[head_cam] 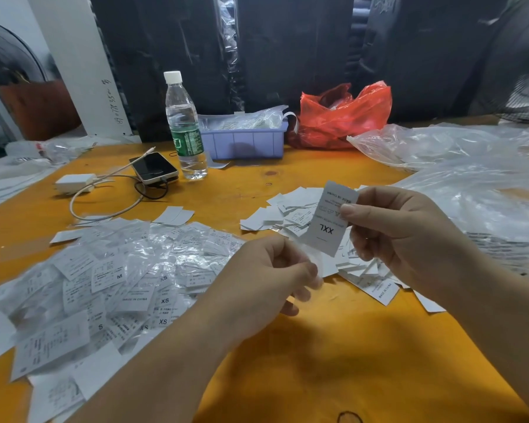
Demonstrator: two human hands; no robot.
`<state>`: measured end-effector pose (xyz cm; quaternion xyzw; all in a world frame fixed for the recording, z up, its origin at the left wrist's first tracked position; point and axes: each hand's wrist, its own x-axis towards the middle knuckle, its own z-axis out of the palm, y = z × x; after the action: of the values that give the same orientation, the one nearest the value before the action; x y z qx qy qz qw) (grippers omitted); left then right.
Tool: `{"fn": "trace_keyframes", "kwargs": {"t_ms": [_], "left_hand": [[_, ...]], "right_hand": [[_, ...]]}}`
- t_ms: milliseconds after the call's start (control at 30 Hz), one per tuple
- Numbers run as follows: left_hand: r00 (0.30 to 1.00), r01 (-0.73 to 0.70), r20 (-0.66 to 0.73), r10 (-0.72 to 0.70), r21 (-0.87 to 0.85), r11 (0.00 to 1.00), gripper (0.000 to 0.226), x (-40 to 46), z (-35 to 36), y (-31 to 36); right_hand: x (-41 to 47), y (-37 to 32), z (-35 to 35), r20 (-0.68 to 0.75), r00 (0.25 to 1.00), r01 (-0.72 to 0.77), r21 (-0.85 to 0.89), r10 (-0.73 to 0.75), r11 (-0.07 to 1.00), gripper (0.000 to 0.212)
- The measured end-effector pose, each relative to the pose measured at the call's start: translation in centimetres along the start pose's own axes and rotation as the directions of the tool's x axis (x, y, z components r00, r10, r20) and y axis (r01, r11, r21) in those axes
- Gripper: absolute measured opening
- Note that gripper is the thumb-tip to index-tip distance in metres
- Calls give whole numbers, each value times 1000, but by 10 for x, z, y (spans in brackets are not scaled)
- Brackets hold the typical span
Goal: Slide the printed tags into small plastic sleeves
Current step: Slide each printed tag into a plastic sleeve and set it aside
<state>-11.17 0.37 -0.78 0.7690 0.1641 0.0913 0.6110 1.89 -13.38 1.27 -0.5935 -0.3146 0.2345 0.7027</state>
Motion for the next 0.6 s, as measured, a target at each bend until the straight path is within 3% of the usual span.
{"fn": "trace_keyframes", "kwargs": {"t_ms": [267, 533, 600], "left_hand": [[999, -38, 12, 38, 40, 998, 8, -1, 1, -1], [999, -49, 8, 49, 48, 998, 5, -2, -1, -1], [998, -55, 13, 54, 45, 998, 4, -2, -2, -1]], "right_hand": [[-1, 0, 3, -9, 1000, 0, 74, 1, 997, 17], [-2, 2, 4, -5, 1000, 1, -5, -1, 1000, 21], [-3, 2, 4, -12, 1000, 0, -47, 0, 999, 14]]}}
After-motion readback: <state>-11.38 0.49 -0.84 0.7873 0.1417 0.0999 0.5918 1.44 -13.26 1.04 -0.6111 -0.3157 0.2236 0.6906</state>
